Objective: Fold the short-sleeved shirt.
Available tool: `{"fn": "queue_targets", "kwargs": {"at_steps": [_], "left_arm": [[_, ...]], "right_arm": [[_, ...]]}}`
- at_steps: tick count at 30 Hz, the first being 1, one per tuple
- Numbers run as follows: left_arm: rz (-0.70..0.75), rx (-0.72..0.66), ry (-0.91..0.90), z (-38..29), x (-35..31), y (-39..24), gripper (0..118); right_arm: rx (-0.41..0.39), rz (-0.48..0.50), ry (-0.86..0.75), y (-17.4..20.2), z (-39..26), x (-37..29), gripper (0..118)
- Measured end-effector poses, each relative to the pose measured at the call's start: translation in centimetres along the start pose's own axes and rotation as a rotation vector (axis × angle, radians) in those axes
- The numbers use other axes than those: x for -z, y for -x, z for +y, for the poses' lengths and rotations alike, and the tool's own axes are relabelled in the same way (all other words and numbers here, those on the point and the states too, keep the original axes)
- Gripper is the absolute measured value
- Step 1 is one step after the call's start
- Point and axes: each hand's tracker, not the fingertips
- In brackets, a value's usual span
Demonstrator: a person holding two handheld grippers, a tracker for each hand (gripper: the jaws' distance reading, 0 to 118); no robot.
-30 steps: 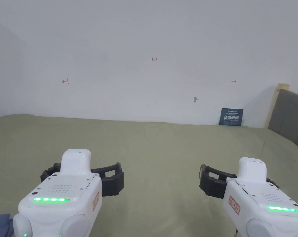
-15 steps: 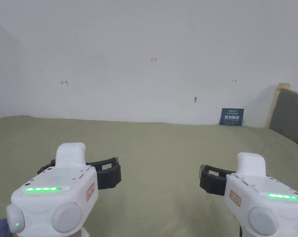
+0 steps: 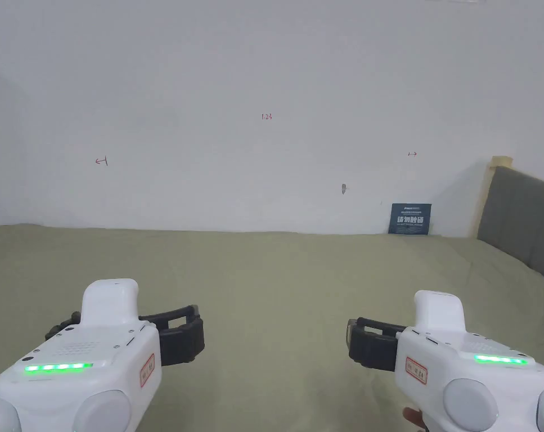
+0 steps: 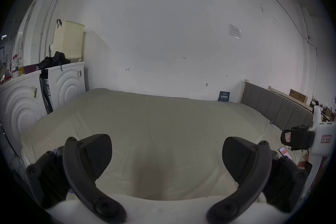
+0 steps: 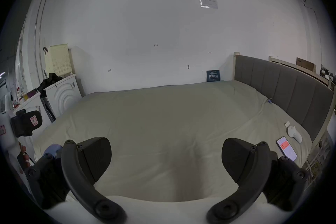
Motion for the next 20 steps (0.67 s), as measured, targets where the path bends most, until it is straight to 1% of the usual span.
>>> {"fn": "queue_targets", "kwargs": {"at_steps": [3,5,7,9,12,14,18,20], "left_arm": [[-0.001,-0.001,0.000,0.0,-0.2,-0.2,118],[-0.001,-0.004,-0.004,0.1,-0.2,-0.2,118],[-0.001,-0.003,-0.009,0.1,-0.6,-0.3,118],[-0.003,0.002,-0.009,0.0,-0.6,-0.4,118],[0.000,0.007,-0.004,-0.2,-0.6,-0.5,118],[0.001,0.002,-0.001,-0.4,-0.4,-0.4,118],[0.005,-0.002,-0.017,-0.5,-0.6,-0.5,118],[0.011,0.014,-0.025,-0.5,-0.7,-0.6,118]], "right_arm": [[0.018,0.031,0.018,0.1,0.5,-0.1,118],[0.002,0.004,0.049,0.1,0.6,0.4,118],[0.008,0.006,0.048,-0.1,0.4,0.6,118],[0.056,0.067,0.030,-0.4,0.0,0.1,118],[0.064,0.076,0.005,-0.6,-0.4,-0.3,118],[0.037,0.068,-0.035,-0.3,-0.4,-0.9,118],[-0.060,0.012,-0.158,0.1,-0.8,-1.4,118],[-0.109,-0.006,-0.191,0.5,-0.8,-1.4,118]]}}
